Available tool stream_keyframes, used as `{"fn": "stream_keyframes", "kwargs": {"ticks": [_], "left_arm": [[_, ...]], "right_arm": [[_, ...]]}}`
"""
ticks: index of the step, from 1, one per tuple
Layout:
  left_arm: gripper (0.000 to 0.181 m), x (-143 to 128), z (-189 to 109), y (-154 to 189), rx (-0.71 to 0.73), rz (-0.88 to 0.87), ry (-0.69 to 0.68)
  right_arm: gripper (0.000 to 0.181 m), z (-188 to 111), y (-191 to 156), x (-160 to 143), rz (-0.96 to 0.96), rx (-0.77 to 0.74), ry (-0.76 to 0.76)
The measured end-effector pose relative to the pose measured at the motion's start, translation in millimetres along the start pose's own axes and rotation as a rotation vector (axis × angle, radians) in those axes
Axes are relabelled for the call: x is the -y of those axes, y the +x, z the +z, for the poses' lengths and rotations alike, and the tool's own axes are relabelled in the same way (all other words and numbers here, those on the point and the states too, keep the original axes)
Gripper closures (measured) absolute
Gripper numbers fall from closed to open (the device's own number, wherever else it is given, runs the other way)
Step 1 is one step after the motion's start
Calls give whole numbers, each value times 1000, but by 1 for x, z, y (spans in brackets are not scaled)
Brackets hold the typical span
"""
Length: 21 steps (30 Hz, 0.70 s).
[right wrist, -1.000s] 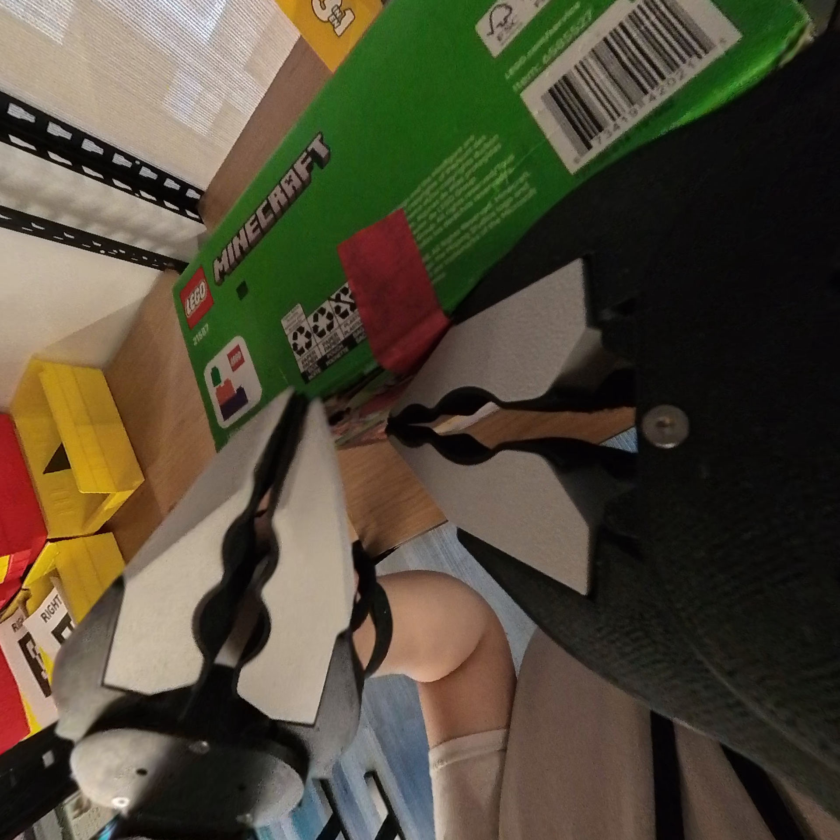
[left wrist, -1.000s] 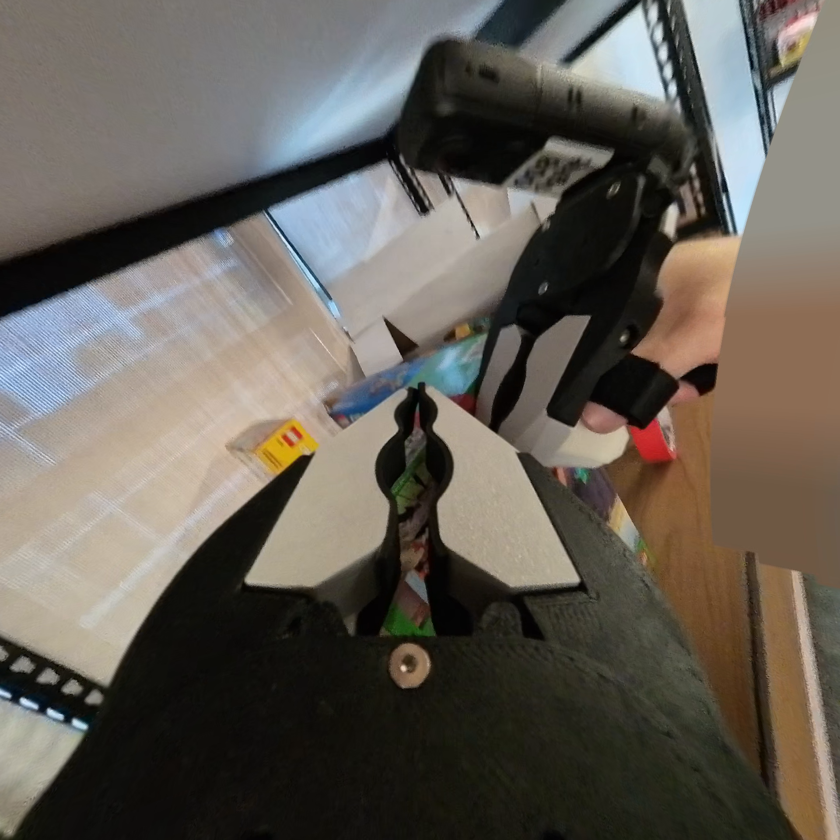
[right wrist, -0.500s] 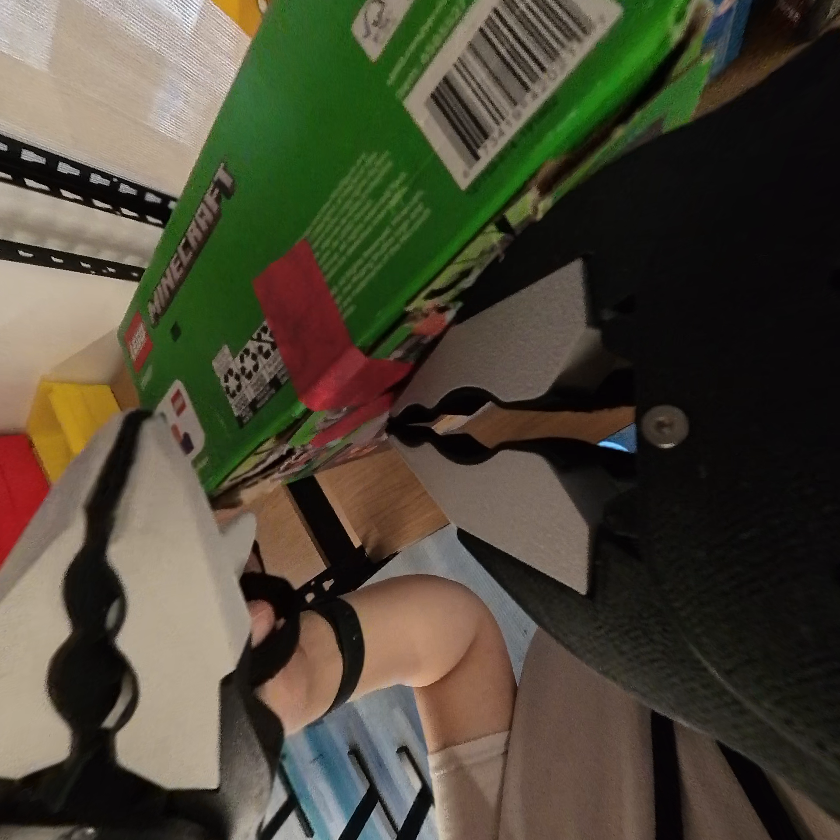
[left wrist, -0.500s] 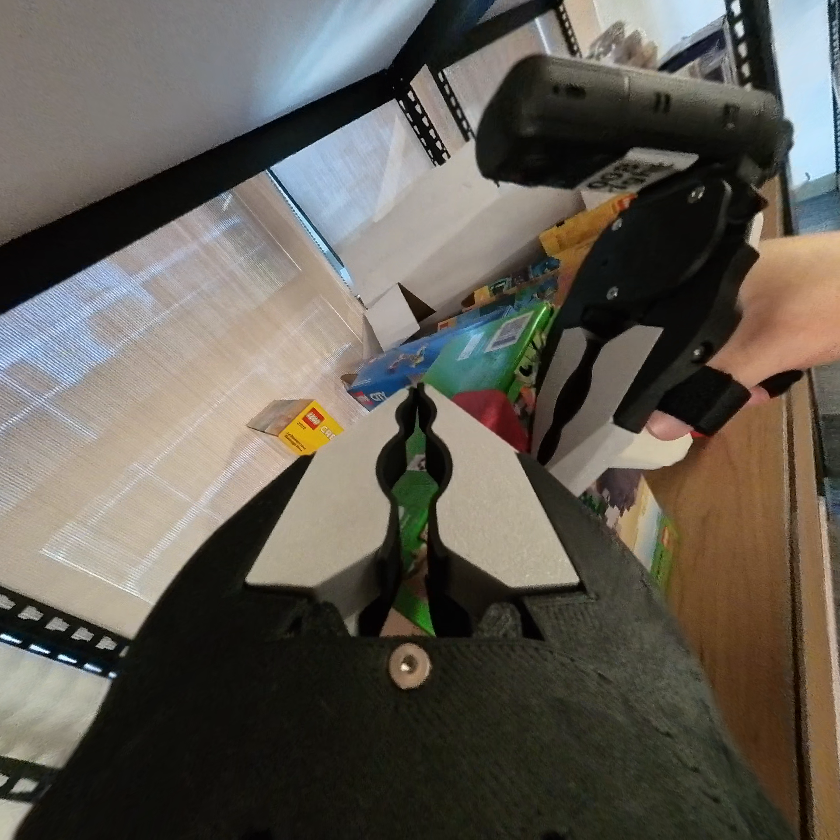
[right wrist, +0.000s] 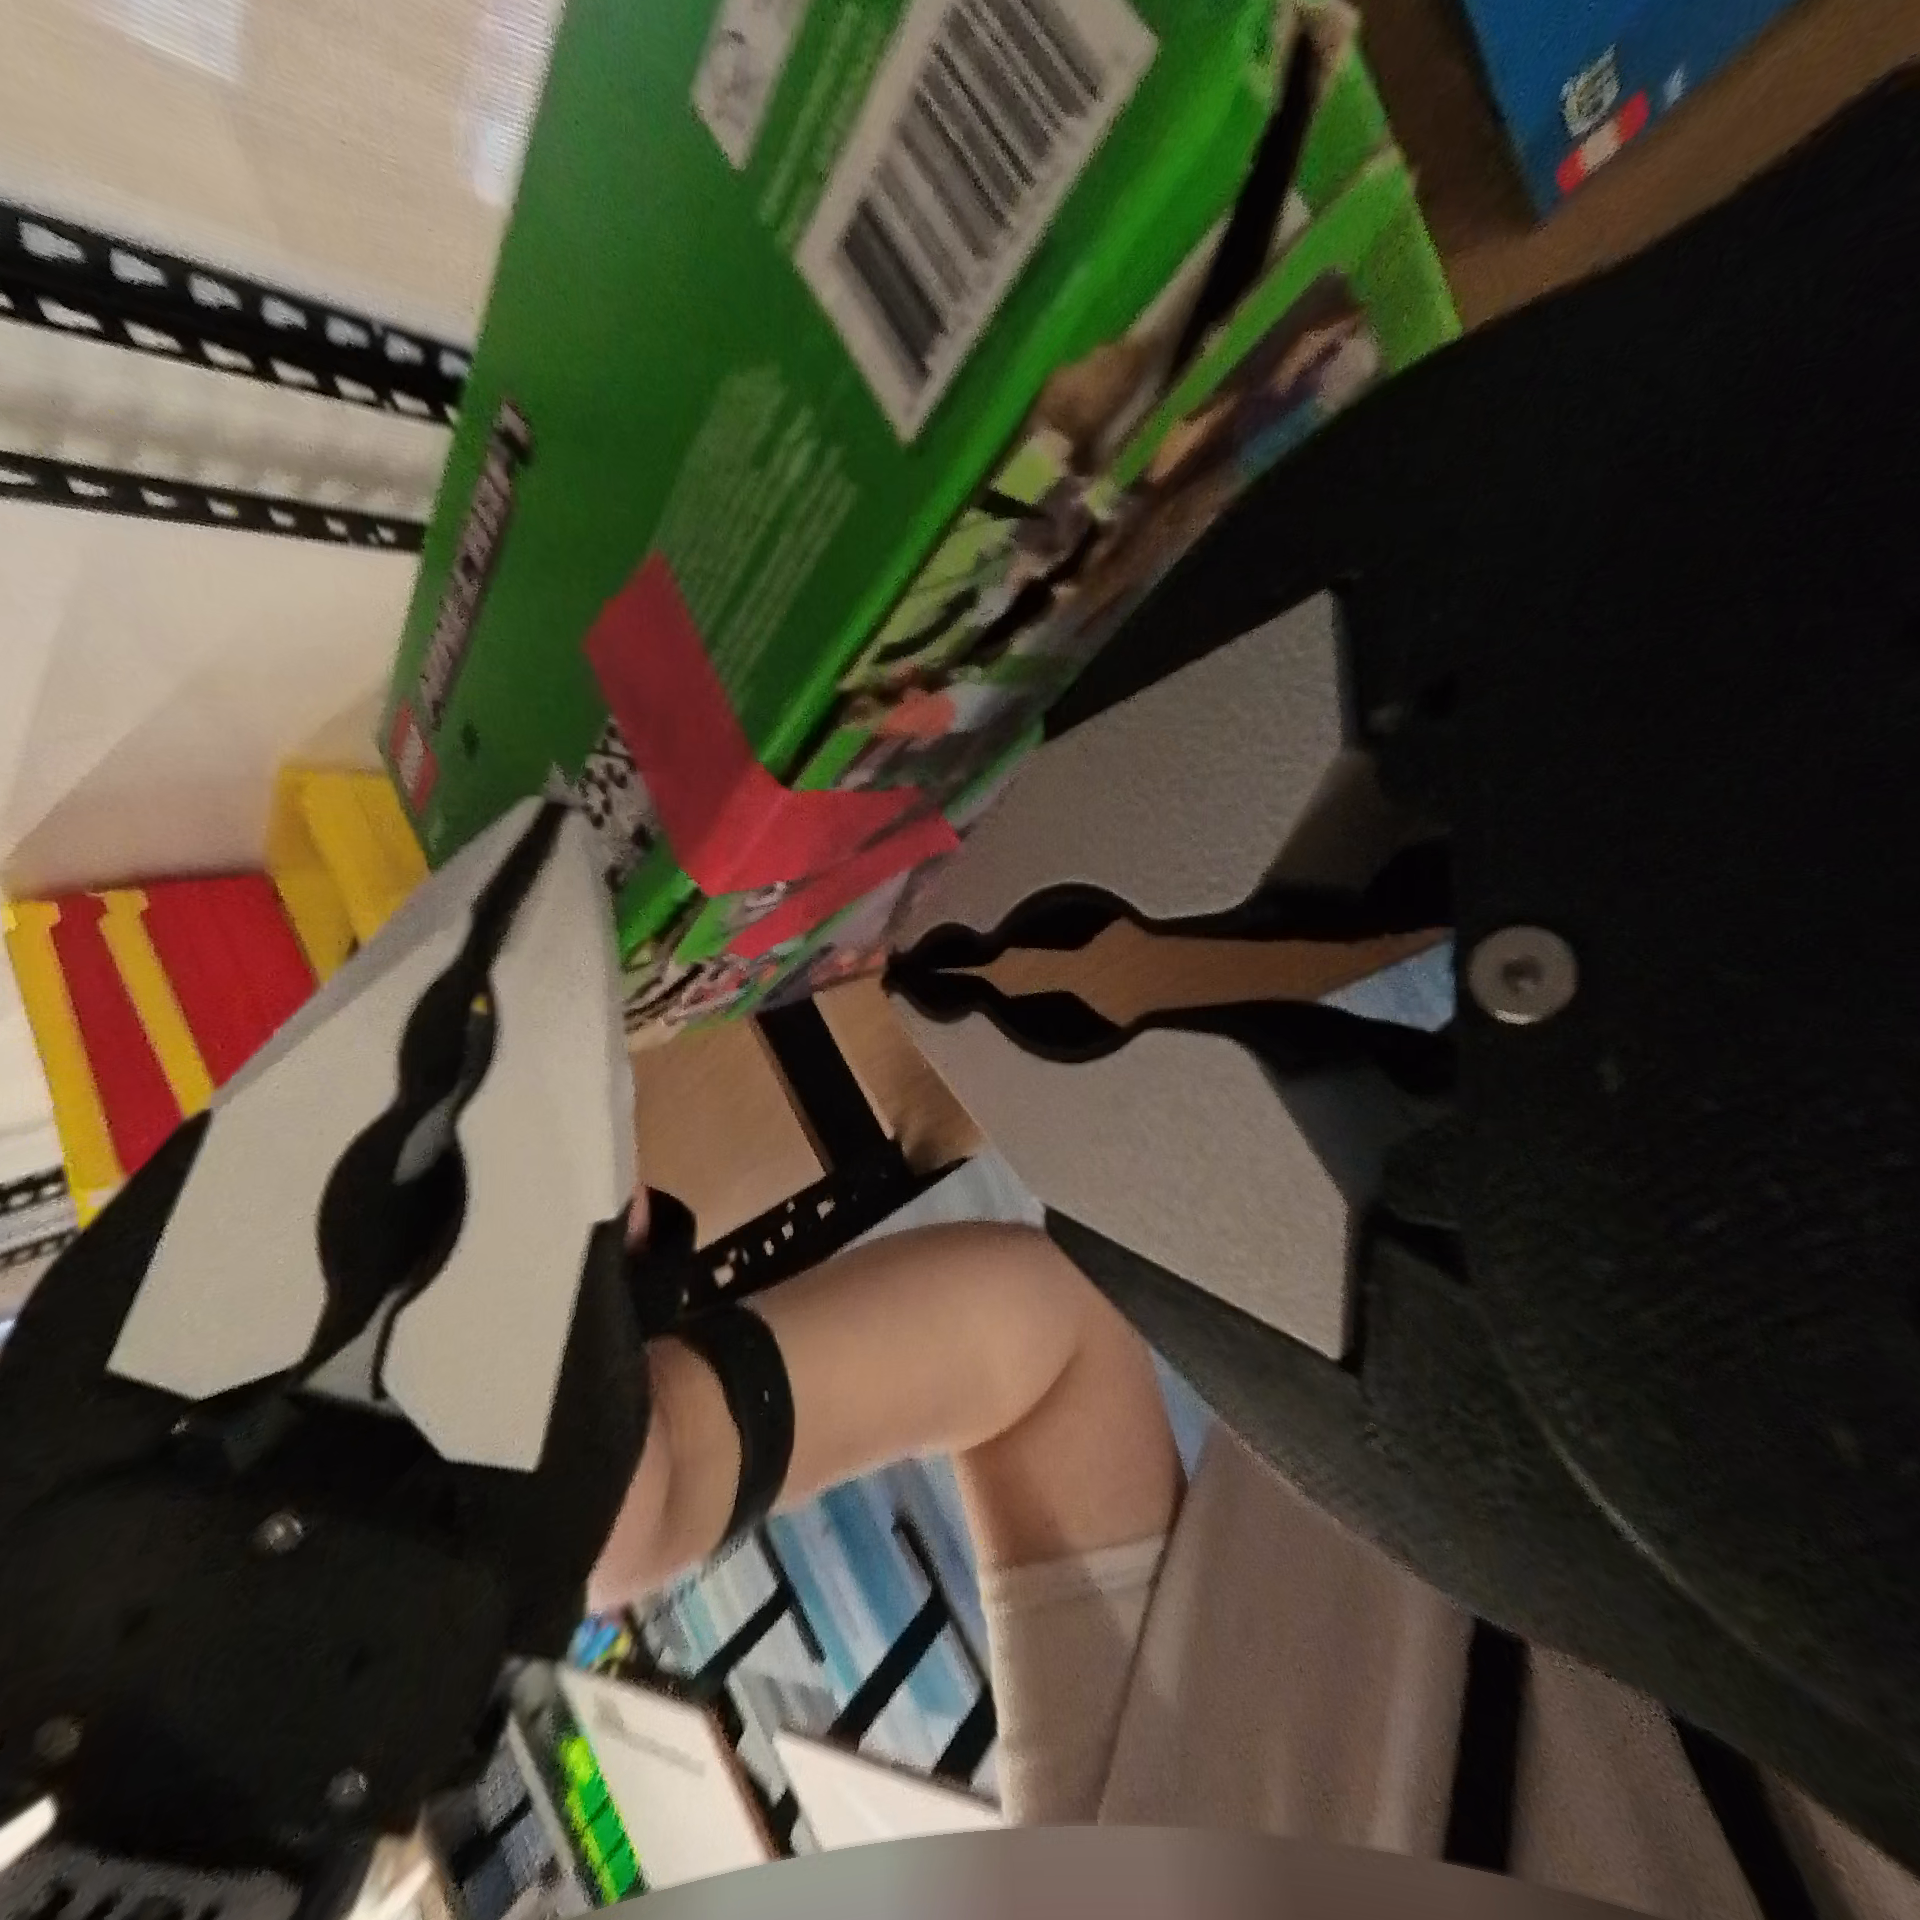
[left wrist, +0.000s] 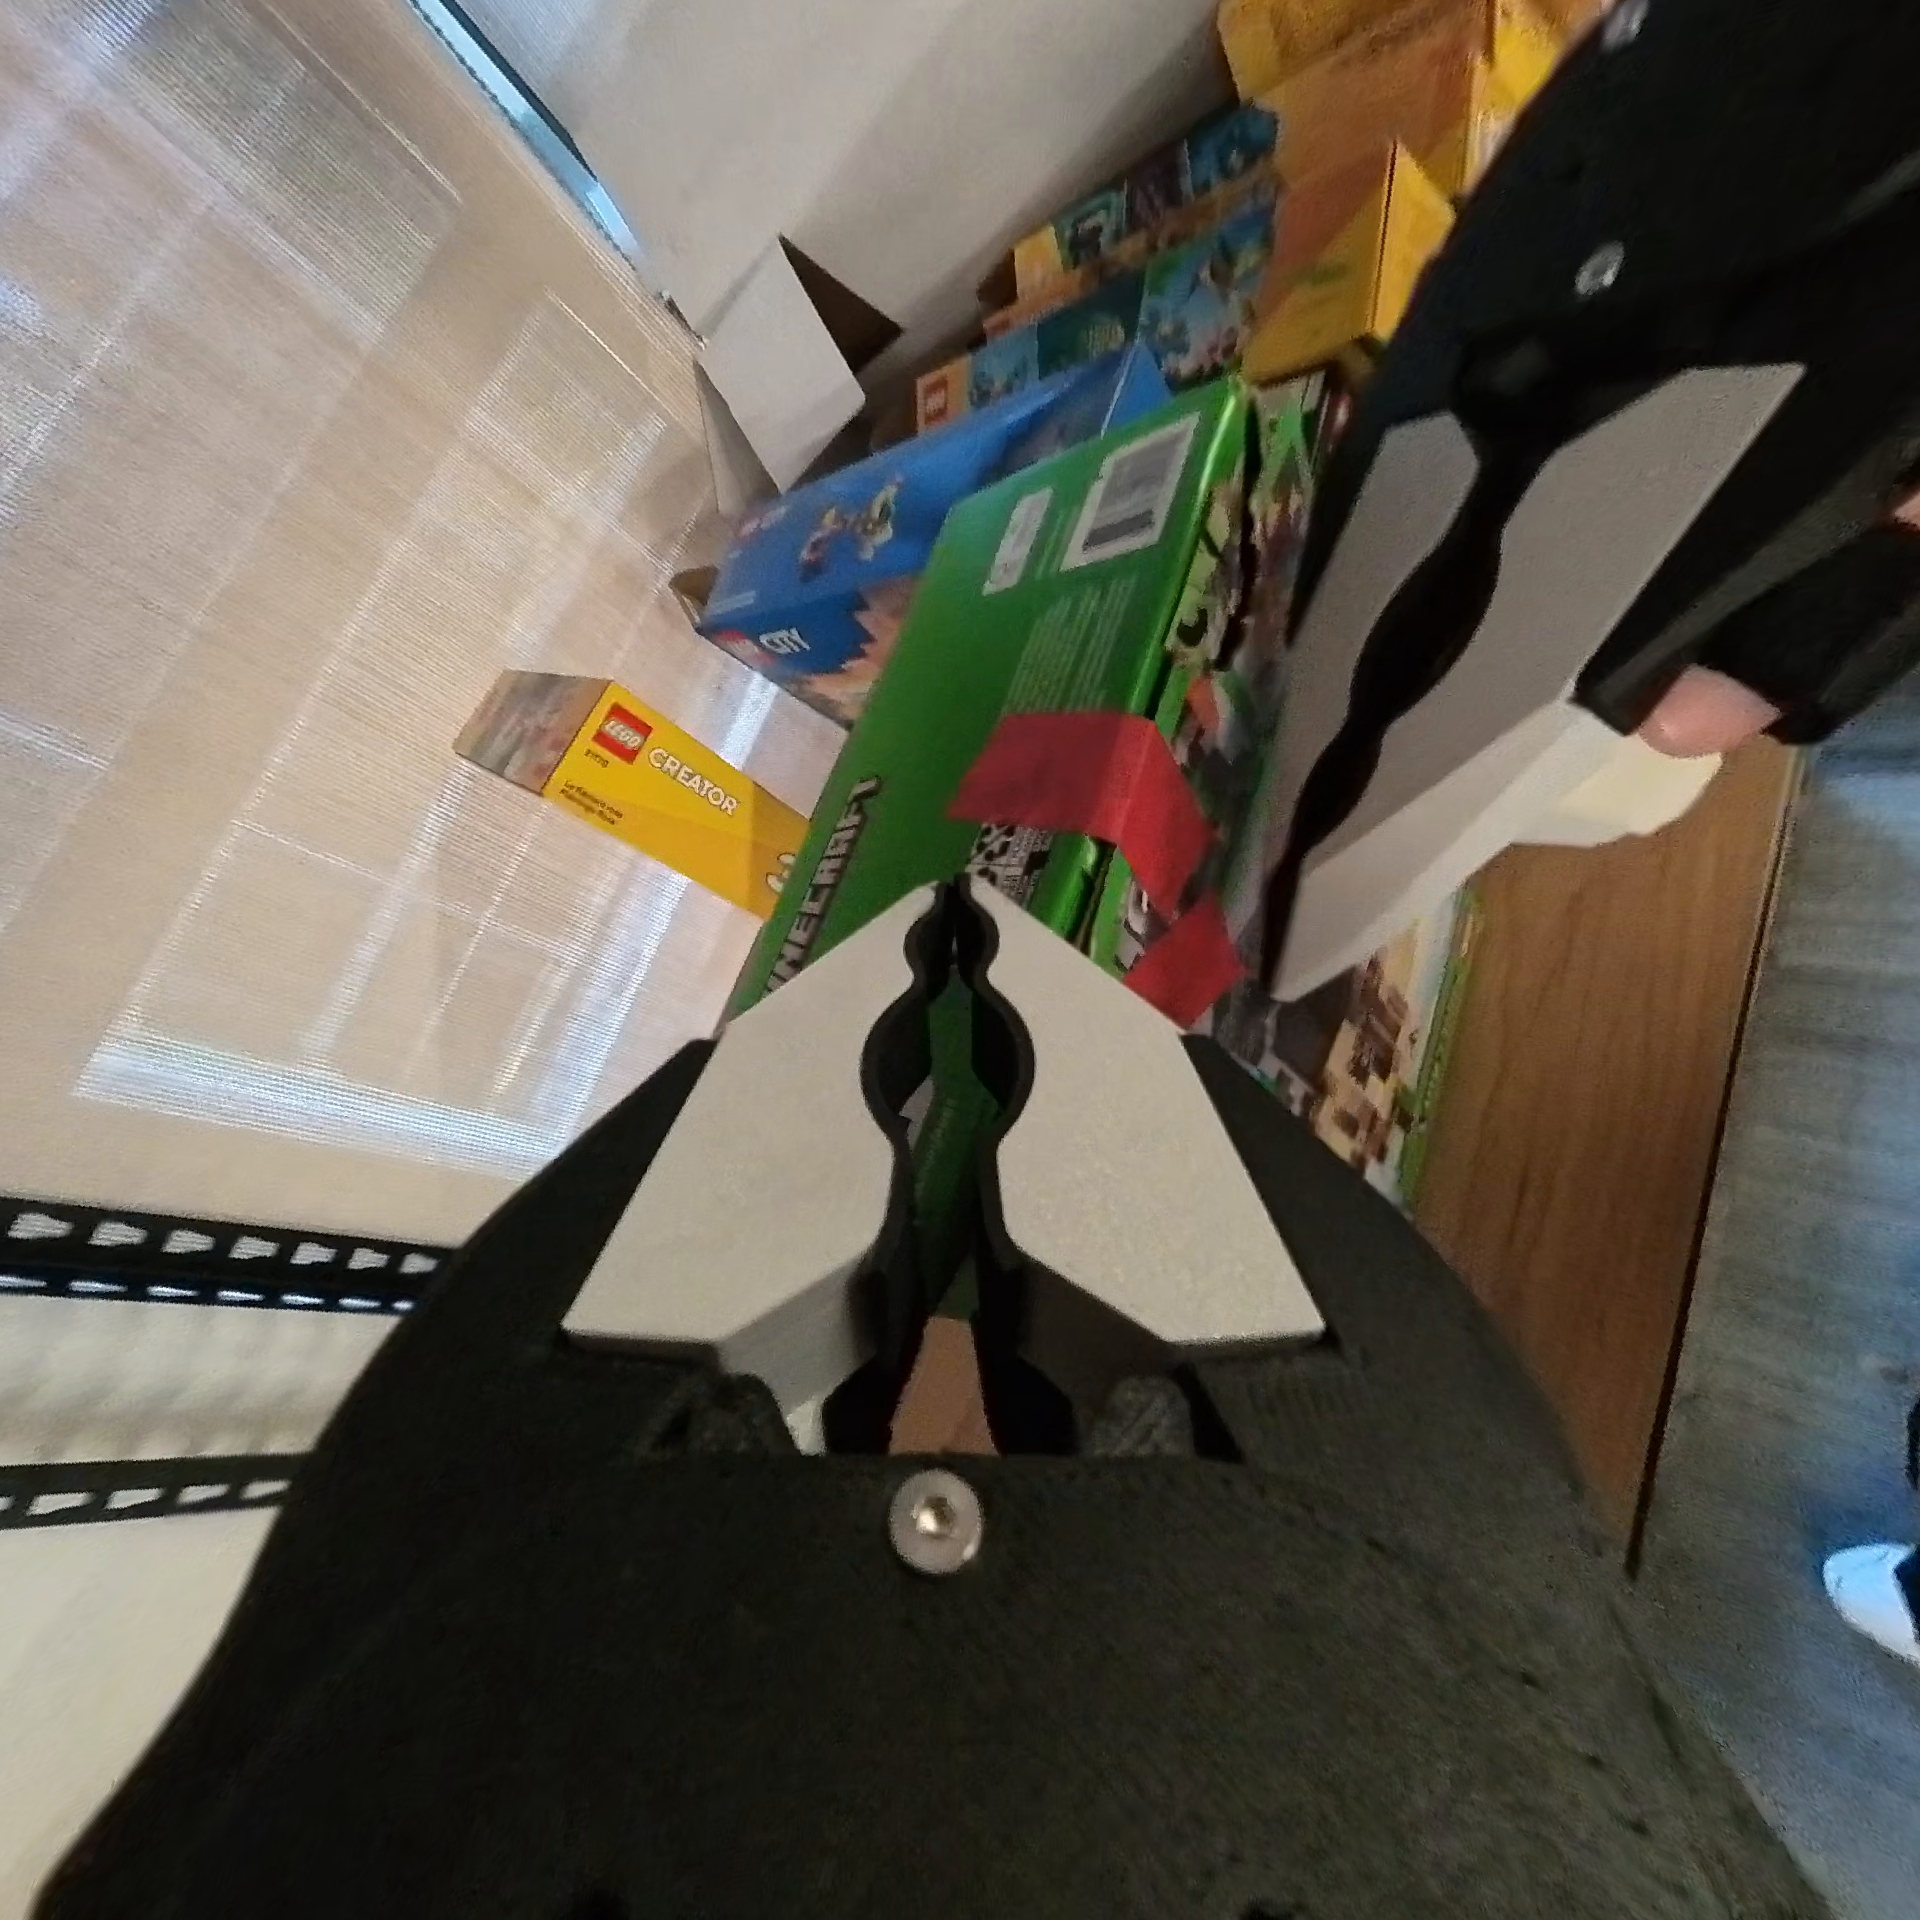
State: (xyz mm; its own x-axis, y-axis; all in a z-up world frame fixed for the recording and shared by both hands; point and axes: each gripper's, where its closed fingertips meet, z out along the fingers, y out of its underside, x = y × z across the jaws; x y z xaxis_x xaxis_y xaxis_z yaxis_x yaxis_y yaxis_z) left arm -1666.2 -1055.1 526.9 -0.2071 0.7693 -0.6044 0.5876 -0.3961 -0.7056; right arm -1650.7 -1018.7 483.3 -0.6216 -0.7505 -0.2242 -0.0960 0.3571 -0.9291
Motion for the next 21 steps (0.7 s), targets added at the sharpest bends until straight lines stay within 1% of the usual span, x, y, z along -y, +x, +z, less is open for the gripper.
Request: {"fn": "stream_keyframes", "kwargs": {"ticks": [2, 4, 7, 9, 10, 12, 14, 15, 17, 21], "left_arm": [[181, -2, 1, 1, 7, 33, -28], [181, -2, 1, 1, 2, 24, -34], [181, -2, 1, 1, -2, 23, -25], [181, -2, 1, 2, 0, 28, -25], [181, -2, 1, 2, -1, 29, -26], [181, -2, 0, 2, -2, 30, -28], [181, -2, 0, 2, -2, 29, -25], [181, -2, 0, 2, -3, 31, -24], [181, -3, 1, 2, -2, 34, -25], [181, -3, 1, 2, -5, 36, -24]], "right_arm": [[181, 5, 7, 3, -25, -49, -16], [181, 10, 11, 0, 4, -43, -45], [181, 9, 22, -16, 8, -78, -77], [181, 6, 27, -27, 44, -73, -90], [181, 4, 27, -27, 62, -60, -75], [181, 1, 22, -20, 39, -53, -32], [181, 4, 10, -10, 1, -31, -2], [181, 8, 10, -9, -17, -45, -10], [181, 13, 22, -16, -35, -106, -62], [181, 7, 30, -28, 40, -82, -62]]}}
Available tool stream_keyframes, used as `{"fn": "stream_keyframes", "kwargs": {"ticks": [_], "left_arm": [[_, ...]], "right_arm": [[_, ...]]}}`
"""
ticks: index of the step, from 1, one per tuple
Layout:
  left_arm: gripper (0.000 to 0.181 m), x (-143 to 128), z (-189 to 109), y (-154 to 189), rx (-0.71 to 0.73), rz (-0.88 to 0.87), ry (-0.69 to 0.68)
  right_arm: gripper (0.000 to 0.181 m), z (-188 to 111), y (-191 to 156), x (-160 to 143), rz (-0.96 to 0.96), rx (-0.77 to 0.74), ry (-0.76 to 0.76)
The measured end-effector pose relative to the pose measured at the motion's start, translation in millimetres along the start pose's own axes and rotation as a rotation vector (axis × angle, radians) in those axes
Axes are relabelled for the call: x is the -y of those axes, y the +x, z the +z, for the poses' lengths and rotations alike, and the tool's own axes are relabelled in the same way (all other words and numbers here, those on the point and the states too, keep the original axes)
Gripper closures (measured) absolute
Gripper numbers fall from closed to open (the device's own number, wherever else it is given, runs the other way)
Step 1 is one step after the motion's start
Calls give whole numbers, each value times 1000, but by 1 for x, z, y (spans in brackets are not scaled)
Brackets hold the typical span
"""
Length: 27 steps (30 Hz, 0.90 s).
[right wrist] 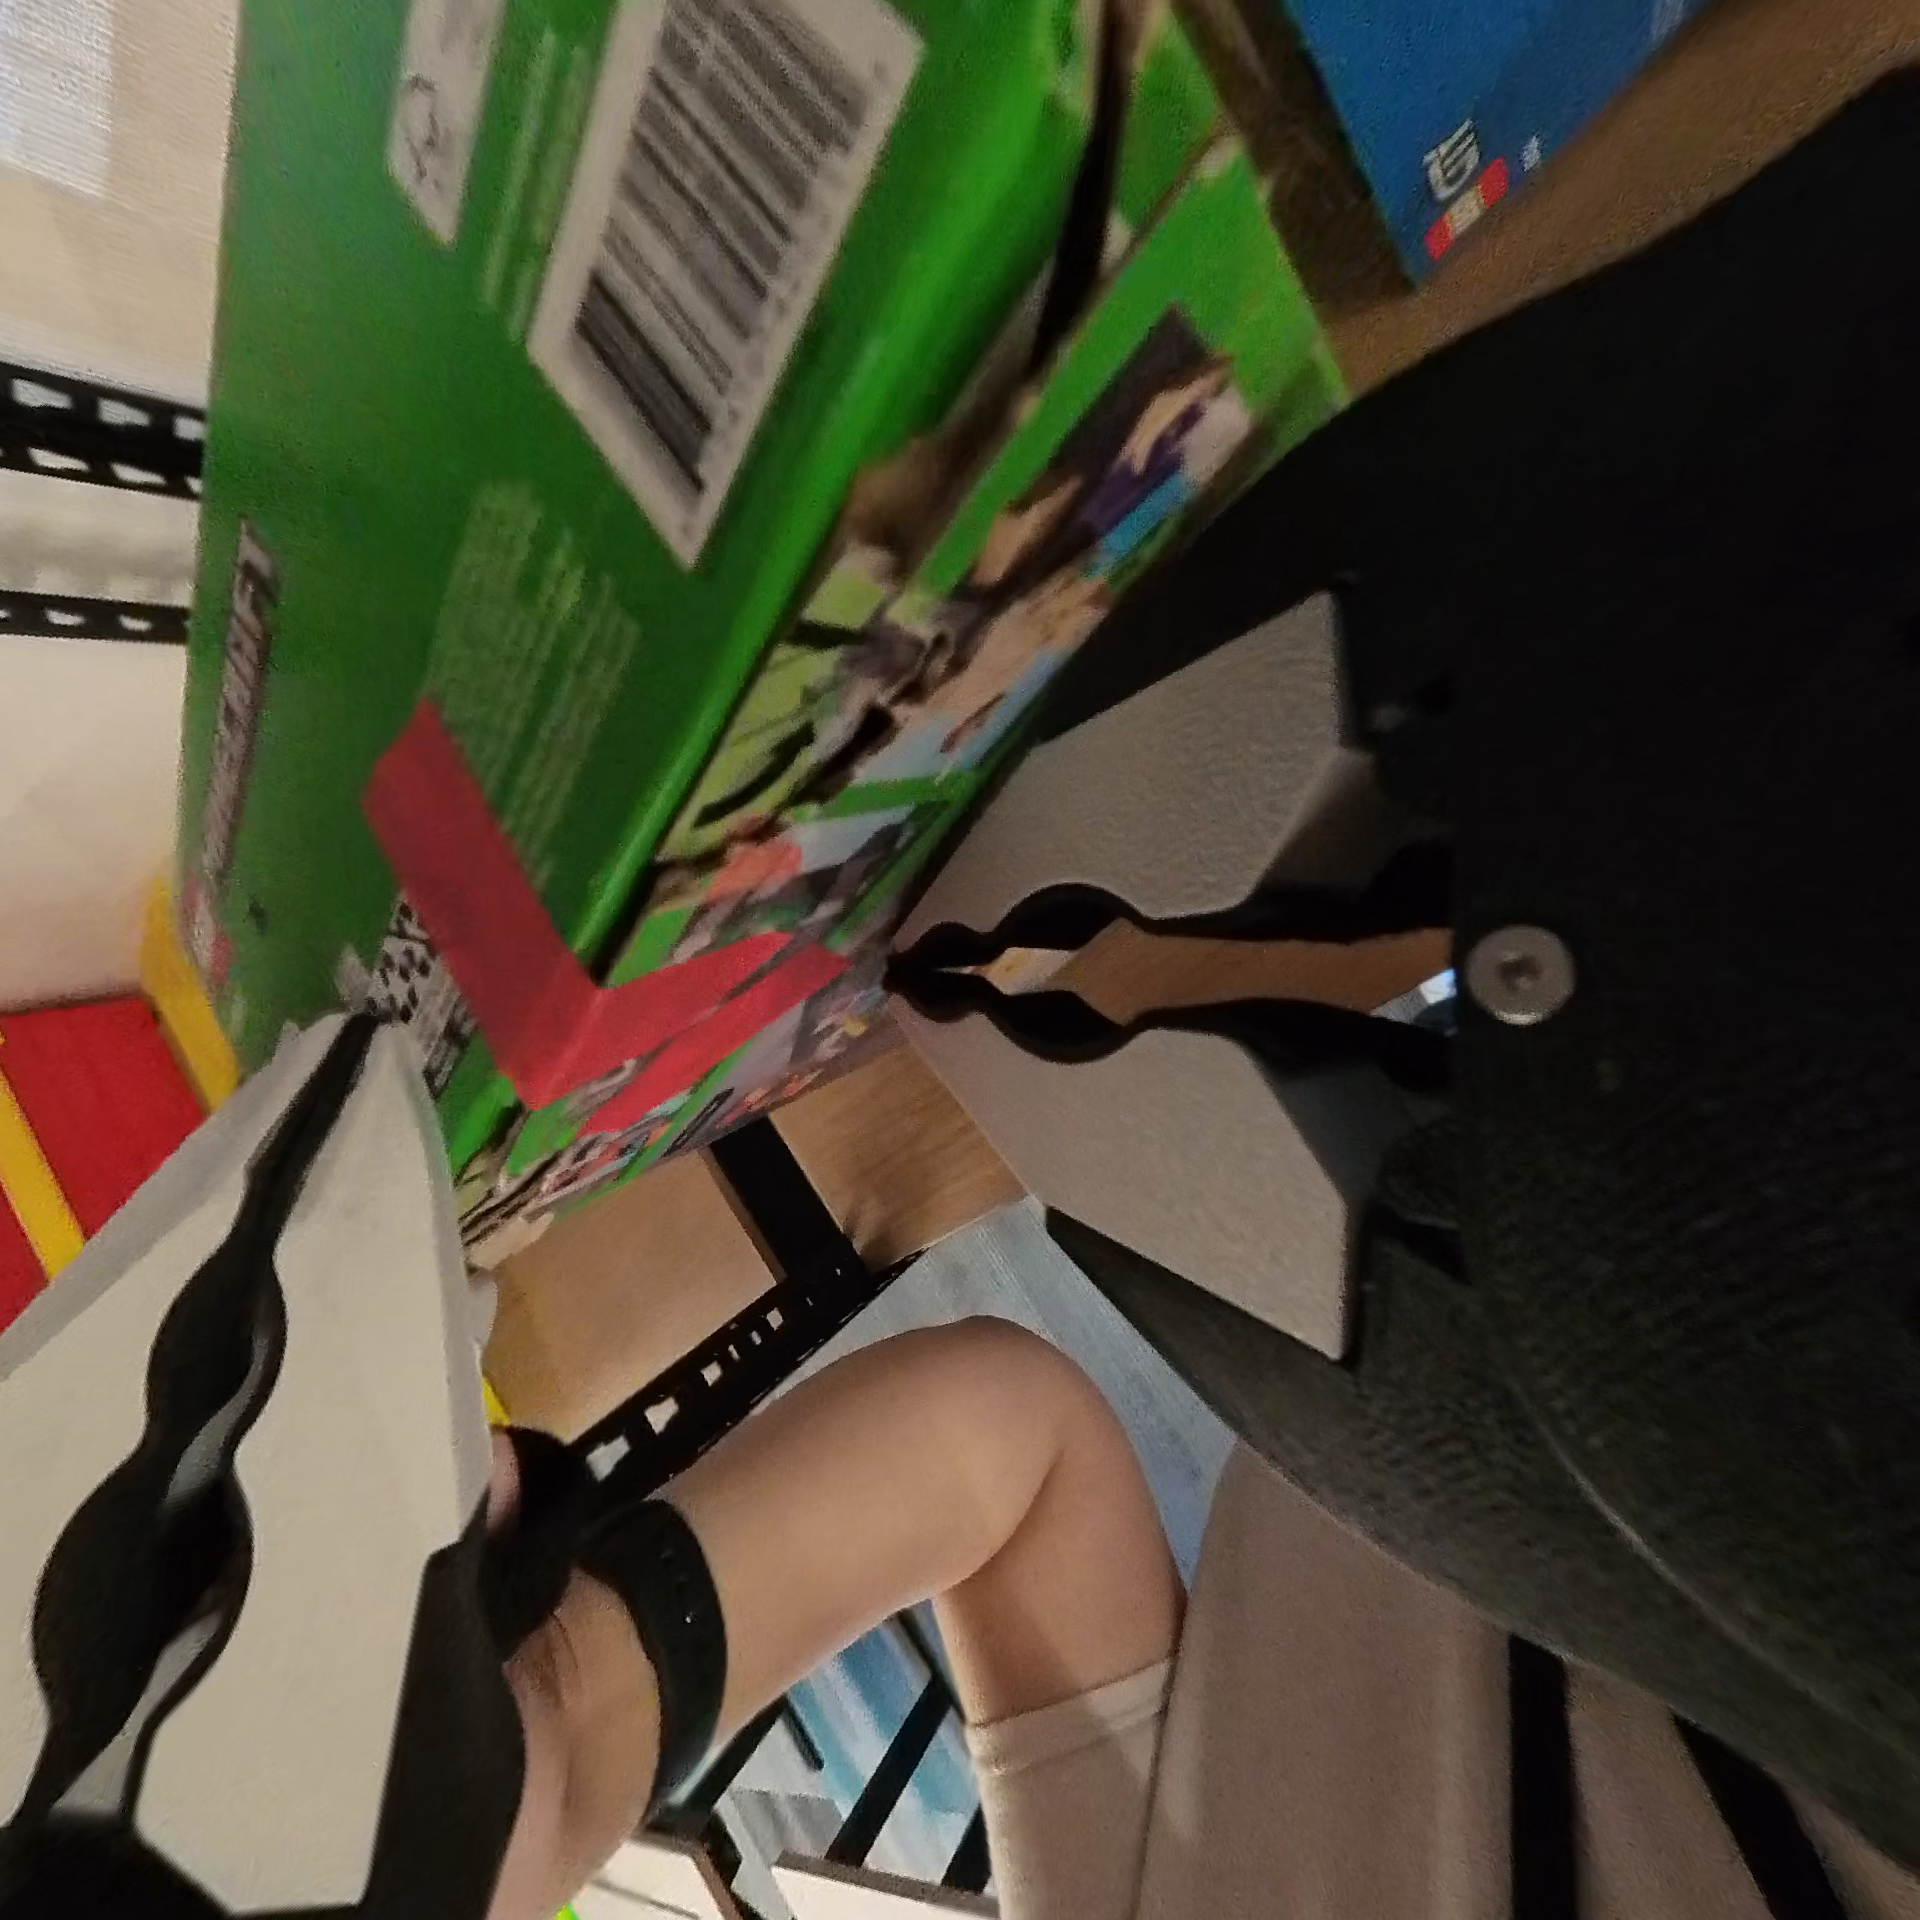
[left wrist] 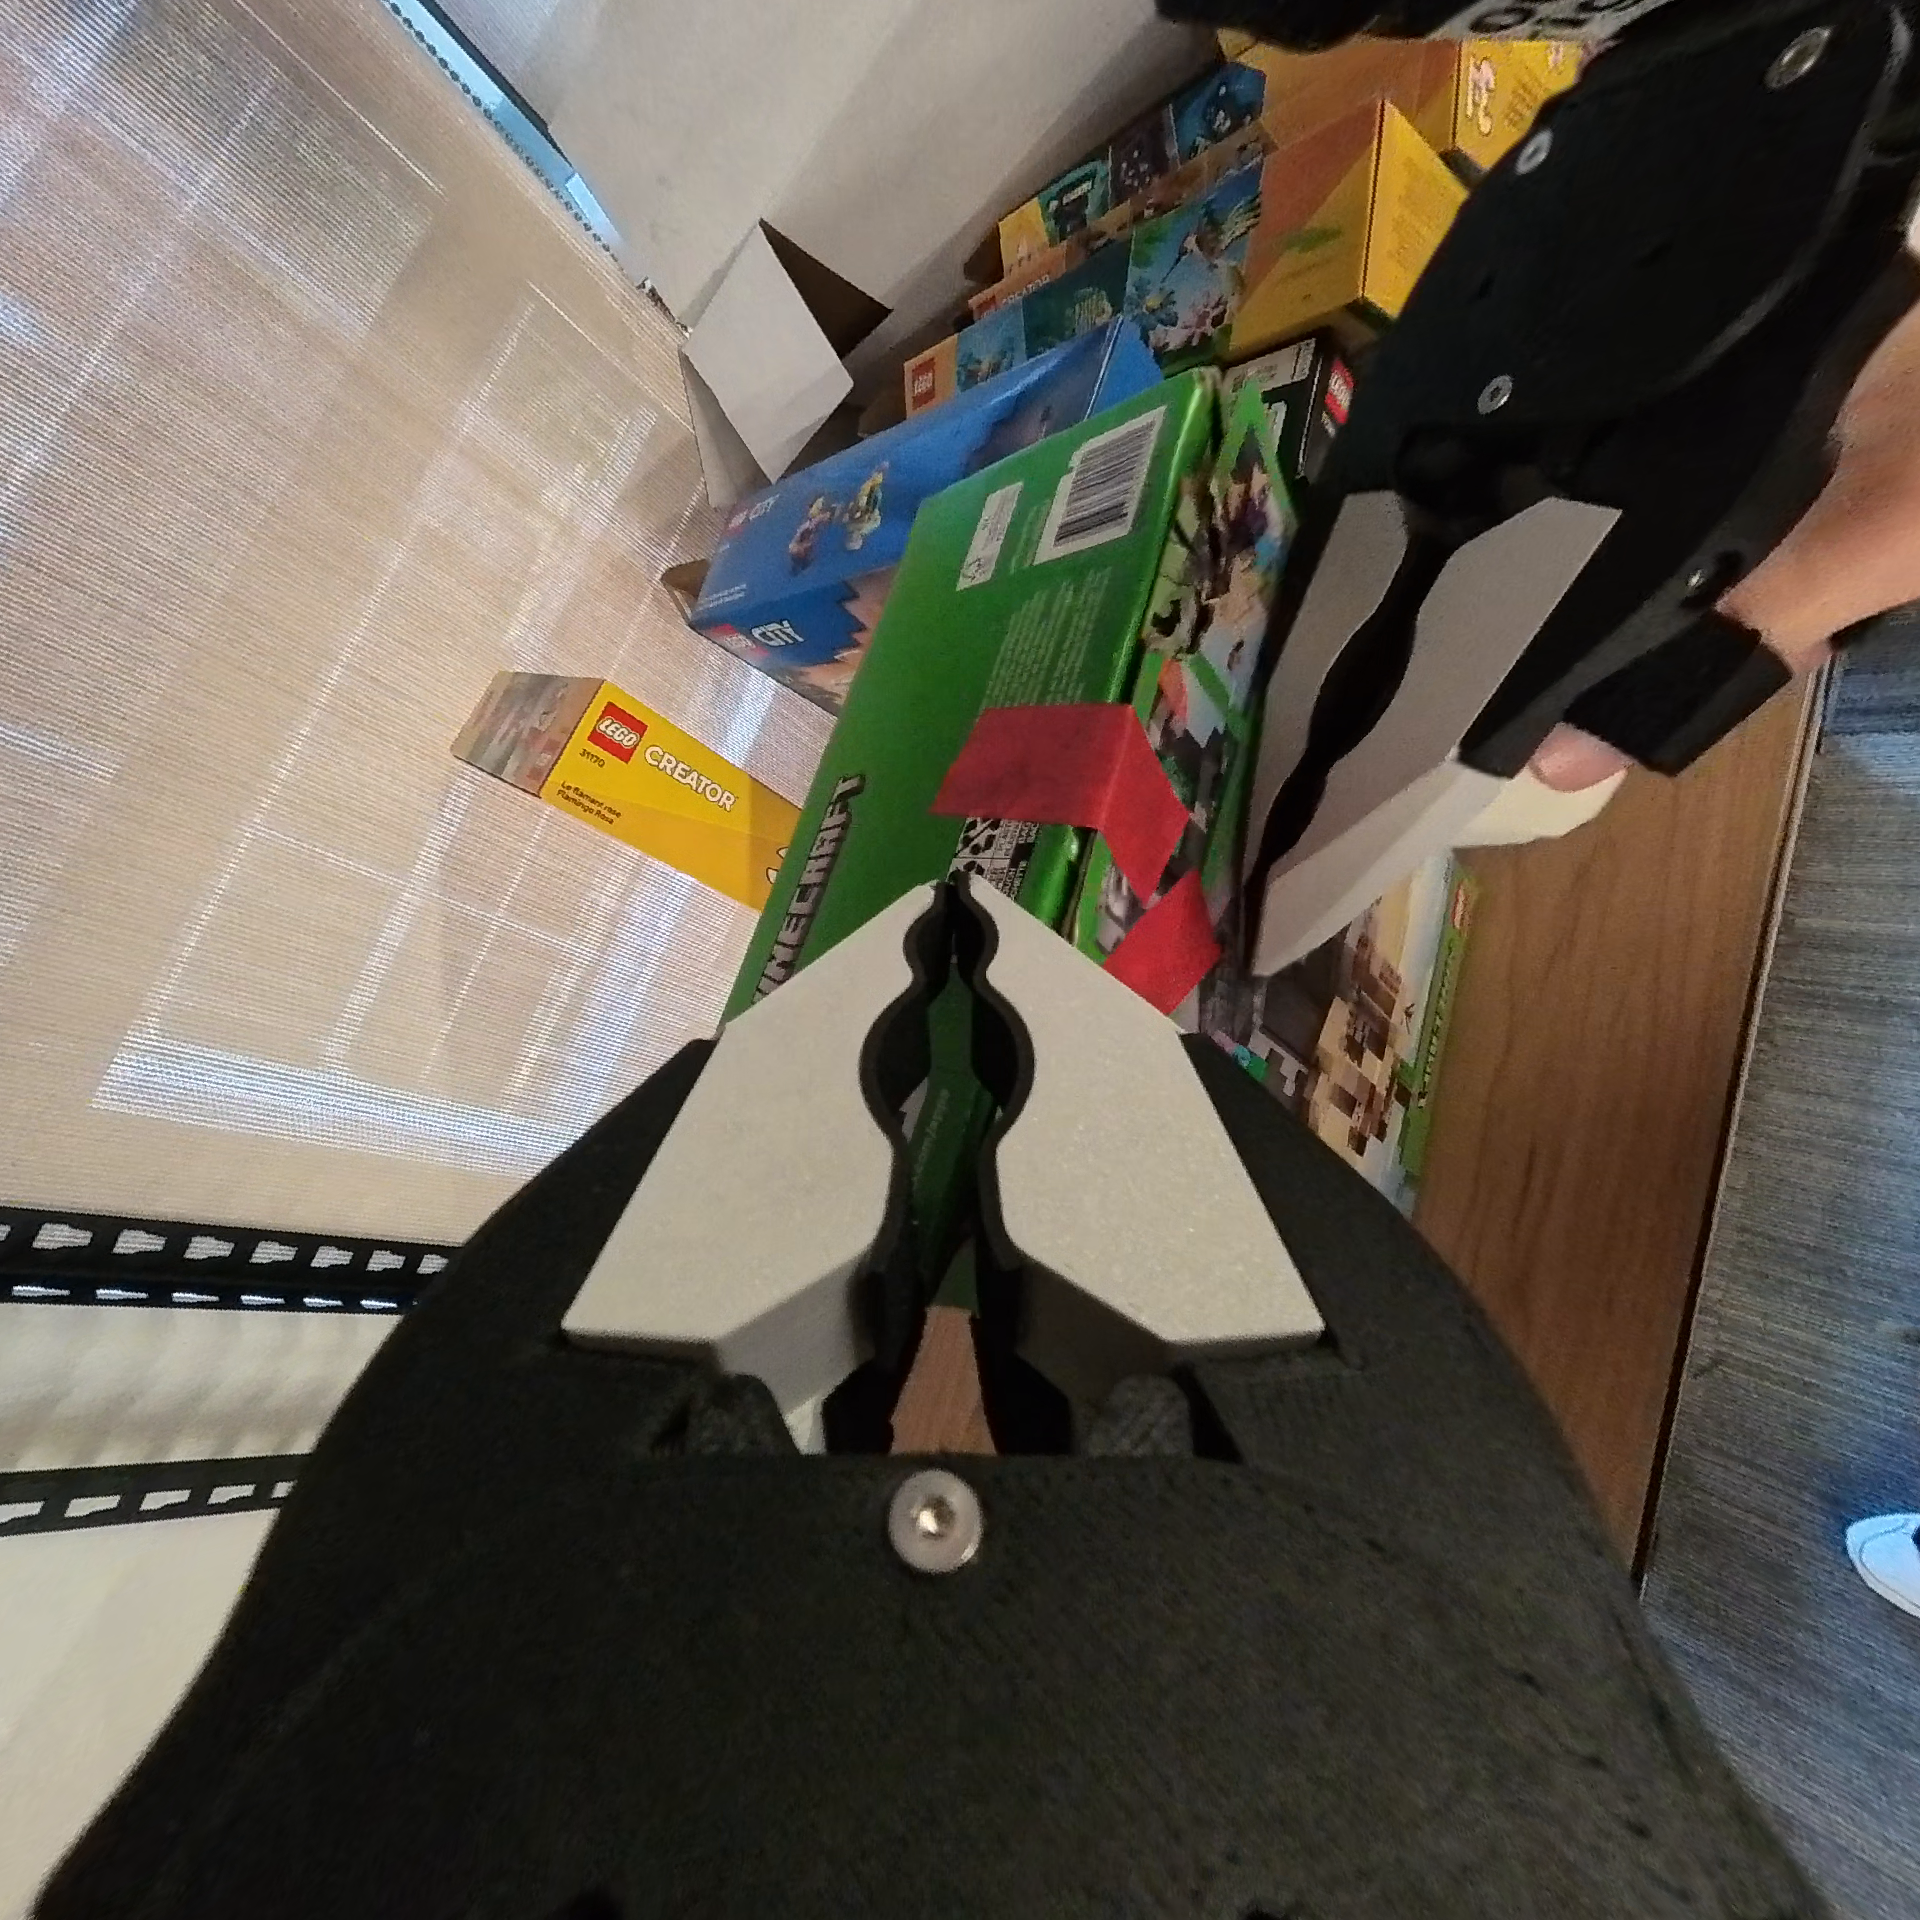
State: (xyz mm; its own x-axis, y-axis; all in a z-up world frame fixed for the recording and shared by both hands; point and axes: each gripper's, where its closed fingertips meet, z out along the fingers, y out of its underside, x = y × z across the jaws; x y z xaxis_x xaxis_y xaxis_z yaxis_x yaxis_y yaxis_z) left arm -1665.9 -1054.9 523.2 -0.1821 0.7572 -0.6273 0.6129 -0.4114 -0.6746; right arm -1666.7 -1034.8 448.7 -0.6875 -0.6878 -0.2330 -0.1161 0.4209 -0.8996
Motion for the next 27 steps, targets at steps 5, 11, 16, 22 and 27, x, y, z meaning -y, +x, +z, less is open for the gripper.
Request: {"fn": "stream_keyframes", "kwargs": {"ticks": [5, 11, 16, 22, 27], "left_arm": [[181, 0, 0, 1, -1, 3, -2], [181, 0, -1, 1, -2, 7, 9], [181, 0, 0, 0, -3, 8, 8], [181, 0, -1, 1, 1, 14, 10], [181, 0, 0, 0, -1, 12, 9]], "right_arm": [[181, -1, -7, 14, -27, 20, 33], [181, -2, -1, 3, -3, 8, 12], [181, 2, -1, 9, -36, -7, -19], [181, -7, -11, 25, -1, 102, 53], [181, -12, 3, 21, 12, 34, 21]]}}
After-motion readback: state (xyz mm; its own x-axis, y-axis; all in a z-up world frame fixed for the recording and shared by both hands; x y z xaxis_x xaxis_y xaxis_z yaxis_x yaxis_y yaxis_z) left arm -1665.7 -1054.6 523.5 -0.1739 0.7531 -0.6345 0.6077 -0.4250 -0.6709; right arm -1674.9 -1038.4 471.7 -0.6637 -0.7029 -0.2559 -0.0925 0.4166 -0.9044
